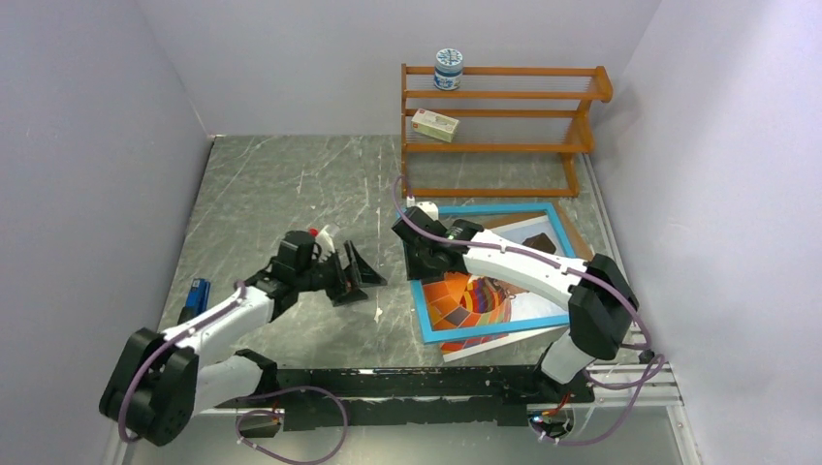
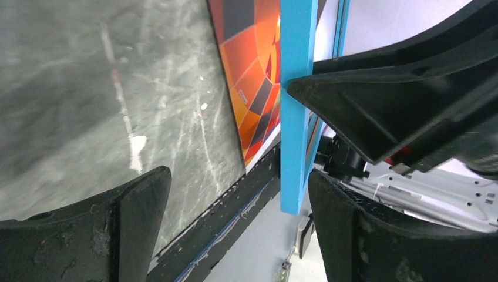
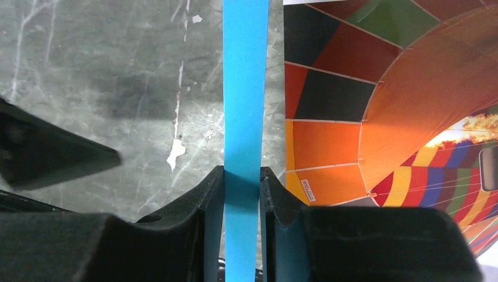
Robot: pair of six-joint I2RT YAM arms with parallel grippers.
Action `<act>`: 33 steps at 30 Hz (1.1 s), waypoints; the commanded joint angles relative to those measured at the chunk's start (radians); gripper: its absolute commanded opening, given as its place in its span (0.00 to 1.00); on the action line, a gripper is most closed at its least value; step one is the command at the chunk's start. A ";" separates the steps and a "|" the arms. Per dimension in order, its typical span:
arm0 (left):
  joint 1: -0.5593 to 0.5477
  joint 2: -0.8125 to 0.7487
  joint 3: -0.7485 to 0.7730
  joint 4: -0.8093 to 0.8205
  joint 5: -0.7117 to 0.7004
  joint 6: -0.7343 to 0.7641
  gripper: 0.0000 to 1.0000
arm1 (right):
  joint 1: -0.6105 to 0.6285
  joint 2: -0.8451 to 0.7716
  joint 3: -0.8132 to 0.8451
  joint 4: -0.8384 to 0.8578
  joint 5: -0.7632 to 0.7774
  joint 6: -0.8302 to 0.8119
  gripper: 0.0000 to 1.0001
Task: Put the photo into the frame
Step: Turn over the photo frame at the center of the board.
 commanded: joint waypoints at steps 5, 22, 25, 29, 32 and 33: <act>-0.247 0.233 -0.010 0.521 -0.097 -0.160 0.91 | -0.028 -0.079 0.011 0.105 -0.014 0.064 0.20; -0.453 0.542 -0.017 1.031 -0.206 -0.324 0.04 | -0.086 -0.122 -0.032 0.163 -0.069 0.134 0.31; -0.461 0.529 -0.017 1.015 -0.217 -0.304 0.02 | -0.133 -0.134 -0.052 0.173 -0.069 0.163 0.52; -0.473 0.467 -0.017 0.915 -0.252 -0.250 0.03 | -0.256 -0.193 -0.089 0.223 -0.119 0.205 0.72; -0.486 0.412 -0.006 0.809 -0.283 -0.192 0.03 | -0.353 -0.252 -0.118 0.268 -0.140 0.260 0.83; -0.491 0.392 0.001 0.762 -0.295 -0.168 0.03 | -0.384 -0.269 -0.130 0.284 -0.141 0.286 0.86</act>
